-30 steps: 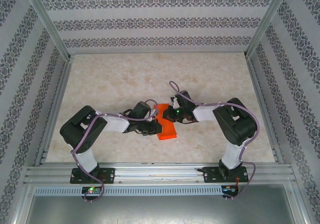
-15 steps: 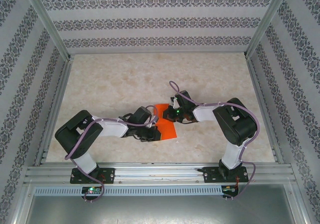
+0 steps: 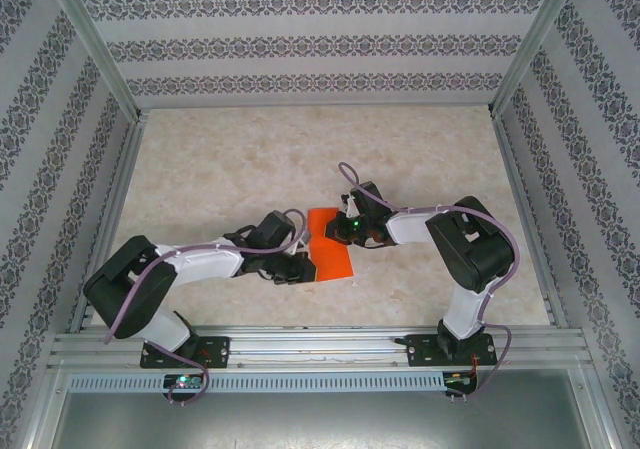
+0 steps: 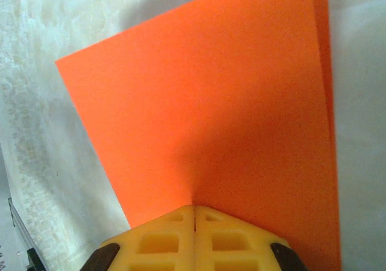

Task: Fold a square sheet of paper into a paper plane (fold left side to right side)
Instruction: First fold the square sheet of paper in half at the center of the table, then hold the square sheet of paper at the center of the table.

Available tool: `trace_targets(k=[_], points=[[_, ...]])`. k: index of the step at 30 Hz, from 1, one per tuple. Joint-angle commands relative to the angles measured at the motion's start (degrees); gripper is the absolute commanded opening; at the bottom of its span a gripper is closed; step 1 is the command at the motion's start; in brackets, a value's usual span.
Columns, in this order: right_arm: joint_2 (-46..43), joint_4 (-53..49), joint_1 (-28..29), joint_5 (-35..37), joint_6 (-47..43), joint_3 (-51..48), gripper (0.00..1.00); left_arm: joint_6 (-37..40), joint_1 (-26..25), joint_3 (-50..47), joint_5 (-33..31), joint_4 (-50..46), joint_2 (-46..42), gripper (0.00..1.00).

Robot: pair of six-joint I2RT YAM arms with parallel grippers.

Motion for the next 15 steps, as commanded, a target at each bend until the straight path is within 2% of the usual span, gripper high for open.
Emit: trace_targets(k=[1, 6, 15], points=[[1.62, -6.92, 0.26, 5.75, 0.53, -3.06, 0.00, 2.60, 3.54, 3.21, 0.91, -2.17, -0.17, 0.12], [1.05, -6.15, 0.41, 6.30, 1.55, -3.88, 0.00, 5.12, 6.38, 7.89, 0.96, -1.31, 5.78, 0.10], [1.01, -6.15, 0.96, 6.21, 1.54, -3.74, 0.00, 7.94, 6.70, 15.52, 0.14, -0.17, 15.95, 0.10]])
